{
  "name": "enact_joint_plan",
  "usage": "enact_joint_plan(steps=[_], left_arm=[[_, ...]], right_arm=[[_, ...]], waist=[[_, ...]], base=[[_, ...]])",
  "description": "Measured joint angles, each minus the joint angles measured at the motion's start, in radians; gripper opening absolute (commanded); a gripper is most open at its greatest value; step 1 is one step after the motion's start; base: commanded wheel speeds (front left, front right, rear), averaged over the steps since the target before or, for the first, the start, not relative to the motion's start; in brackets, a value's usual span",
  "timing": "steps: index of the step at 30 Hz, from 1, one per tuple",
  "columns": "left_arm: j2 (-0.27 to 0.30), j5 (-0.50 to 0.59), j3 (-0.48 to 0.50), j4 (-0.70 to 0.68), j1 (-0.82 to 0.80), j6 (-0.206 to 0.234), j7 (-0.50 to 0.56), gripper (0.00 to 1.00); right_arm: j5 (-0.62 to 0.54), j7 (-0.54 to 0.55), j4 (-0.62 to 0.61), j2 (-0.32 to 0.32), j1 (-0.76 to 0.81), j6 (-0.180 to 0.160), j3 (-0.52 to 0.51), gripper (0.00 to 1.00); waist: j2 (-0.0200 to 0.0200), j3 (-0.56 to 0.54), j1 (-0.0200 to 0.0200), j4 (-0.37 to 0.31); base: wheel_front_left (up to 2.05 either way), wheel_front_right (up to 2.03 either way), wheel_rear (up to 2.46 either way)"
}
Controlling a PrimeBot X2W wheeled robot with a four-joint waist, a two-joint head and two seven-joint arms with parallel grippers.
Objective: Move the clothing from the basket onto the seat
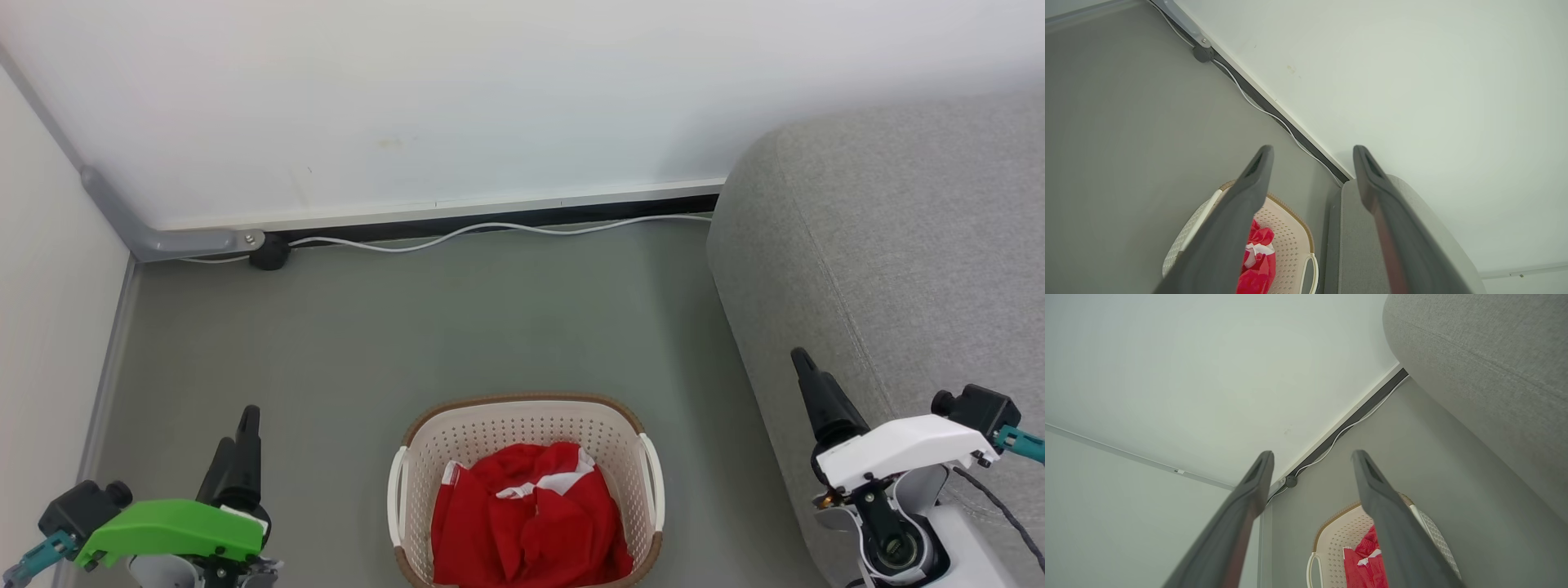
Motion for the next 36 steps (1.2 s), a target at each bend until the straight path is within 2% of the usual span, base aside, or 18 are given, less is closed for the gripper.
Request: enact_joint_plan(steps=[12, 36], left_arm=[[0.004, 0.156, -0.019, -0.017, 0.021, 0.008, -0.039, 1.00], [0.011, 0.479, -0.040, -0.049, 0.047, 0.017, -0.122, 1.00]], right_arm=[[-0.142, -0.042, 0.001, -0.011, -0.002, -0.026, 0.060, 1.00], [-0.441, -0.123, 0.020, -0.081, -0.028, -0.082, 0.186, 1.00]], waist=[[0.0000, 0.002, 0.0000, 0.000], [0.0000, 0.001, 0.0000, 0.001]], base=[[0.00, 0.00, 0.00], [0.00, 0.00, 0.00]])
